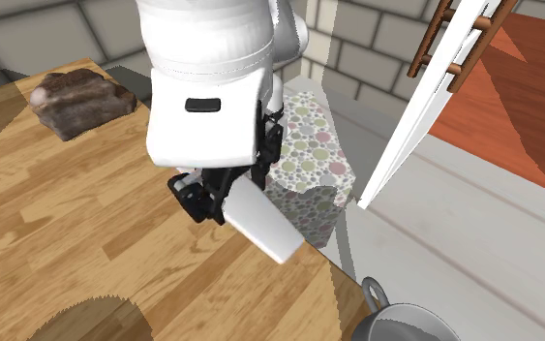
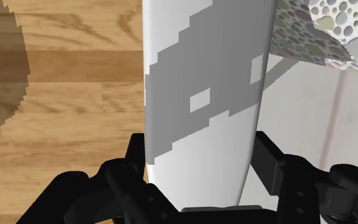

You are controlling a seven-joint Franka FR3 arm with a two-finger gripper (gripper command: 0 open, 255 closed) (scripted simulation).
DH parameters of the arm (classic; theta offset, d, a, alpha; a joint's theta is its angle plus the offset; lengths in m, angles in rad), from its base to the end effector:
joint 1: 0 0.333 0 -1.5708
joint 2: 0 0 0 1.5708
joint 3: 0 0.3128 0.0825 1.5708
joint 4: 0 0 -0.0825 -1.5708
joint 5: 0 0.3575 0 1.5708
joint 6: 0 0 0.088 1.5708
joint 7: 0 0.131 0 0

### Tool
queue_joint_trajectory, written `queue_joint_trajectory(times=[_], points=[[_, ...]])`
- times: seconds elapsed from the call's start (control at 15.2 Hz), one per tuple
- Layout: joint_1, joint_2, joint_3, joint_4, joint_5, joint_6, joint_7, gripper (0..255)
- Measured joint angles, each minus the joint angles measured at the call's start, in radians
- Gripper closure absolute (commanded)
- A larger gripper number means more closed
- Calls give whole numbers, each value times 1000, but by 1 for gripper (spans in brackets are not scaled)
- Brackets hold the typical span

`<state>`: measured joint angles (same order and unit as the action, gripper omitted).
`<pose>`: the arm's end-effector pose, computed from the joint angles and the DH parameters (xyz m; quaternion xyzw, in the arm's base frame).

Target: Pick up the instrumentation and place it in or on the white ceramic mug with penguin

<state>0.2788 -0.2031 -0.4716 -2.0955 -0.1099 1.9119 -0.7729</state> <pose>0.4645 -0.1110 0.4807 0.9515 0.3076 -0.0029 0.0051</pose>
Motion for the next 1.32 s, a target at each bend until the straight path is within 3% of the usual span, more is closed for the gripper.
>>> queue_joint_trajectory(times=[0.73, 1.32], points=[[82, 300, 69, 319, 137, -48, 100, 255], [92, 604, 119, 721, 235, -163, 169, 255]])
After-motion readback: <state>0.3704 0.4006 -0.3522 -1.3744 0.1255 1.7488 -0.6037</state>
